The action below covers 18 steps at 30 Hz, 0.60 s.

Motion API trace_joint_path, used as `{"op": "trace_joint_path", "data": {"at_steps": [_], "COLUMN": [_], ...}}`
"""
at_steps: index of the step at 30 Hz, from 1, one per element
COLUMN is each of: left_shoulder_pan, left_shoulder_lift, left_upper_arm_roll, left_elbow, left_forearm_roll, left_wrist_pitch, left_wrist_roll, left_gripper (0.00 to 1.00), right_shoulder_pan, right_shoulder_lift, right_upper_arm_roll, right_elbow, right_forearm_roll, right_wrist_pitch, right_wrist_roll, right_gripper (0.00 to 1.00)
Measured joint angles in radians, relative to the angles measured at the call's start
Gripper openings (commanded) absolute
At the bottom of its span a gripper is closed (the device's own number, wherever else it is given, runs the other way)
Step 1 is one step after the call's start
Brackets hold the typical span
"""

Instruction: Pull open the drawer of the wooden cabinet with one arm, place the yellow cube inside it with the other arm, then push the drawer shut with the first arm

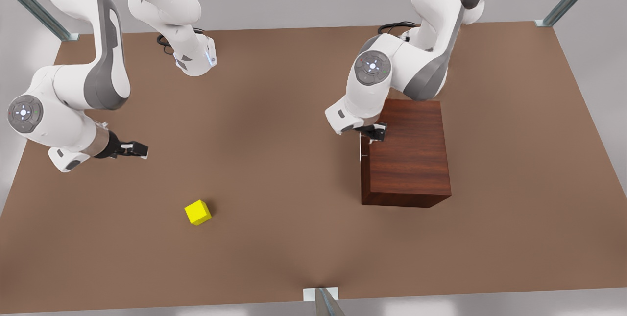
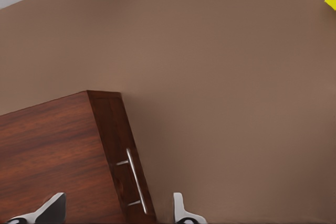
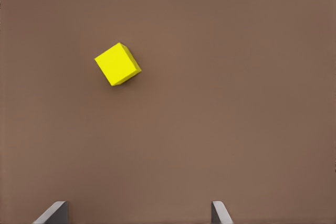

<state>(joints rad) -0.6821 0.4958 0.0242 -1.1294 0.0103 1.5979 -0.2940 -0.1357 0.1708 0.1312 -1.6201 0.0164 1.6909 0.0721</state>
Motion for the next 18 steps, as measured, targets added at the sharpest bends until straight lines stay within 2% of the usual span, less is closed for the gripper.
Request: {"op": "trace_joint_path", "data": {"at_steps": [5, 10, 18], "left_shoulder_pan": [-0.097, -0.097, -0.101], "left_shoulder_lift": [0.066, 0.148, 0.167], "left_upper_arm_roll": [-0.003, 0.019, 0.025], "left_elbow": [-0.025, -0.015, -0.025], "left_forearm_roll": [0.035, 0.113, 0.217], "left_wrist_pitch": [-0.001, 0.068, 0.118], "left_wrist_roll": [-0.177, -0.299, -0.406], "left_gripper": [1.0, 1.0, 1.0], "right_shoulder_pan": [-0.024, -0.018, -0.017], "right_shoulder_lift": [0.01, 0.034, 0.054], "right_upper_arm_roll": [-0.001, 0.002, 0.003], "right_elbow": [0.018, 0.028, 0.049], "right_forearm_roll": [0.002, -0.003, -0.006], "right_wrist_pitch": [0.003, 0.03, 0.058], "right_wrist_roll": [0.169, 0.347, 0.563], "right_gripper": [1.0, 1.0, 1.0]}}
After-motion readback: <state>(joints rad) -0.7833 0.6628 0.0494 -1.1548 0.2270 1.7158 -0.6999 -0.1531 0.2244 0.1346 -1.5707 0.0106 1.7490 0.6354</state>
